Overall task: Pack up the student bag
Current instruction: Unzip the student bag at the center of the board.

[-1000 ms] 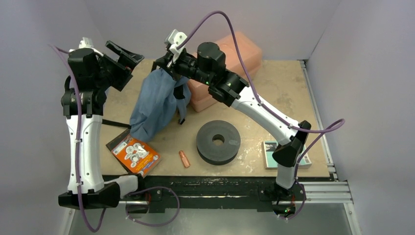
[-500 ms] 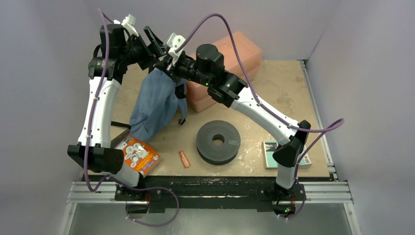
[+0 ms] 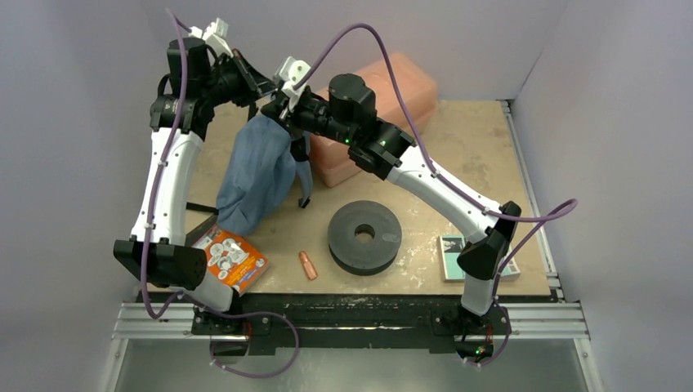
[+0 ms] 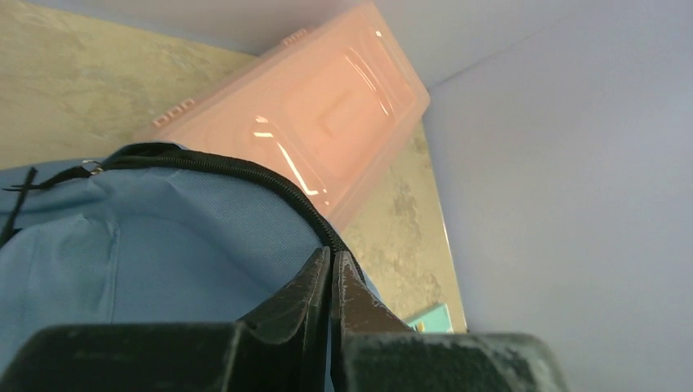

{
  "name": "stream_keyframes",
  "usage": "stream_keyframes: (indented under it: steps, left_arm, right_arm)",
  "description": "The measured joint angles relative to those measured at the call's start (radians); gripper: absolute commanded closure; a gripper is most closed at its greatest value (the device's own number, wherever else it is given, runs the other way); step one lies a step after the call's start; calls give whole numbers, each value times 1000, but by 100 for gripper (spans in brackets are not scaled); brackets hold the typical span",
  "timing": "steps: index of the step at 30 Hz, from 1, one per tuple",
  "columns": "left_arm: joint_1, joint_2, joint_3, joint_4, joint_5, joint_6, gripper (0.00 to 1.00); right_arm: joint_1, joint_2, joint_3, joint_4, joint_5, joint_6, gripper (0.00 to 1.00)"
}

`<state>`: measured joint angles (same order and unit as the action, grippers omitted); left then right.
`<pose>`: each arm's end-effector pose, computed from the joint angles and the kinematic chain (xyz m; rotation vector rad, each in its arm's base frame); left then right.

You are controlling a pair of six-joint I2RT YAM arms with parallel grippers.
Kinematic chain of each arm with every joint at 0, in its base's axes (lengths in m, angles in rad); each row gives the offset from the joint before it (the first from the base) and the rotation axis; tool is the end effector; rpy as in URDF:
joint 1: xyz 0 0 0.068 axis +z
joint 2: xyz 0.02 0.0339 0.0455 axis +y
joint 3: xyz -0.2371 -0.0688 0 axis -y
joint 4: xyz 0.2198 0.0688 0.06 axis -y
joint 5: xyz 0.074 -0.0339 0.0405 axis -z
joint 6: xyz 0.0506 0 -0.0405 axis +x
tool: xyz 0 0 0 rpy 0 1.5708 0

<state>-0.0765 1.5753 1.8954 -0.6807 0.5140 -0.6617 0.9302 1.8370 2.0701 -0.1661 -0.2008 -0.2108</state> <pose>0.3185 -0.0494 0.4351 -0.2262 1.9974 -0.9783 0.2344 0.3313 0.4597 -0.9714 1.2066 0.7249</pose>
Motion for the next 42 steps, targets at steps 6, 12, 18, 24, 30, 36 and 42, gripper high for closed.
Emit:
stream_keyframes:
  steps: [6,12,18,24,30,36,42]
  left_arm:
    - [-2,-45,16,26,-291,-55,100]
    - [5,-43,138,-69,-595,-181,100]
    - [24,-20,182,-76,-793,-252,100]
    - [44,44,219,-84,-938,-279,100]
    - [67,45,219,-105,-1011,-306,100]
    - [83,40,219,-118,-1032,-315,100]
    - [99,40,219,-82,-1073,-320,100]
  right_arm:
    - [1,-5,-8,-5,0,0,100]
    - [27,-53,-102,19,36,1,100]
    - [85,-113,-246,72,73,31,100]
    - [123,-154,-402,142,111,106,100]
    - [140,-154,-484,237,117,187,100]
    - [180,-124,-520,342,137,229,100]
    - [247,-24,-510,328,160,238,100]
